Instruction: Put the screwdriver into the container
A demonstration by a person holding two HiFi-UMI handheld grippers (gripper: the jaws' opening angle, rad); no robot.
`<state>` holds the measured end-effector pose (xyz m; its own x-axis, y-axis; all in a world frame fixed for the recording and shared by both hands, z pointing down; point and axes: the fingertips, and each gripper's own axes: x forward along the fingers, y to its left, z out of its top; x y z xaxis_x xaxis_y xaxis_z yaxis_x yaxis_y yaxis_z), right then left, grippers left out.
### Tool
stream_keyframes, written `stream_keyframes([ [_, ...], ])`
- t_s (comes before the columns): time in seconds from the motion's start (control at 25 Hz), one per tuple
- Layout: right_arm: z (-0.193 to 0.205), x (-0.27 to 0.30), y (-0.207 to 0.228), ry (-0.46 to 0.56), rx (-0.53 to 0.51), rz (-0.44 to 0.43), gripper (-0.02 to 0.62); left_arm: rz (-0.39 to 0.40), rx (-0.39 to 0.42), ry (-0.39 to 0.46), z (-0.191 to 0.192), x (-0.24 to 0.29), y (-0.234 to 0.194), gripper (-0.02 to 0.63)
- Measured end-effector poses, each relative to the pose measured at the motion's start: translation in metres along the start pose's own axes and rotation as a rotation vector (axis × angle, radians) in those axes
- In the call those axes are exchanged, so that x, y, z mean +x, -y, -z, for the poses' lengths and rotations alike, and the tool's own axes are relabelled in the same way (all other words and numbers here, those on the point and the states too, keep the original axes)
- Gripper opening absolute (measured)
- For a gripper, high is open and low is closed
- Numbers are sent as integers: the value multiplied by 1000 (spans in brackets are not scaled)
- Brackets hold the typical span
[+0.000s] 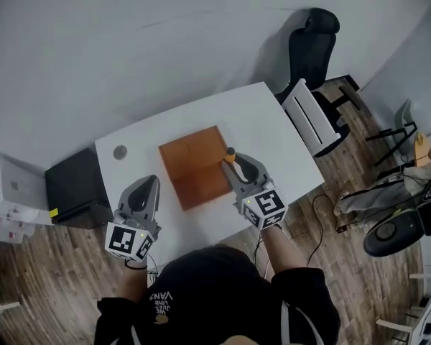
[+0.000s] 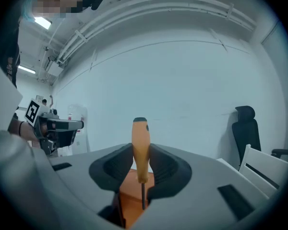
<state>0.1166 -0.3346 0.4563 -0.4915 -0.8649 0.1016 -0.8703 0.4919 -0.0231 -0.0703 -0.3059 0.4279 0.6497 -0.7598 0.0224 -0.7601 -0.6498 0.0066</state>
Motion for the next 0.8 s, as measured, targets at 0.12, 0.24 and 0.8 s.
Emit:
stream_keyframes([
  [0.12, 15, 11, -1, -43, -22, -20, 114, -11, -1, -12, 3, 0, -3, 14],
  [0.24, 29, 19, -3, -80, -41, -38, 114, -18, -4, -18, 6, 0, -3, 14],
  [0.8, 97, 40, -11, -255, -92, -93, 114, -20, -12, -22, 8, 3, 6, 14],
])
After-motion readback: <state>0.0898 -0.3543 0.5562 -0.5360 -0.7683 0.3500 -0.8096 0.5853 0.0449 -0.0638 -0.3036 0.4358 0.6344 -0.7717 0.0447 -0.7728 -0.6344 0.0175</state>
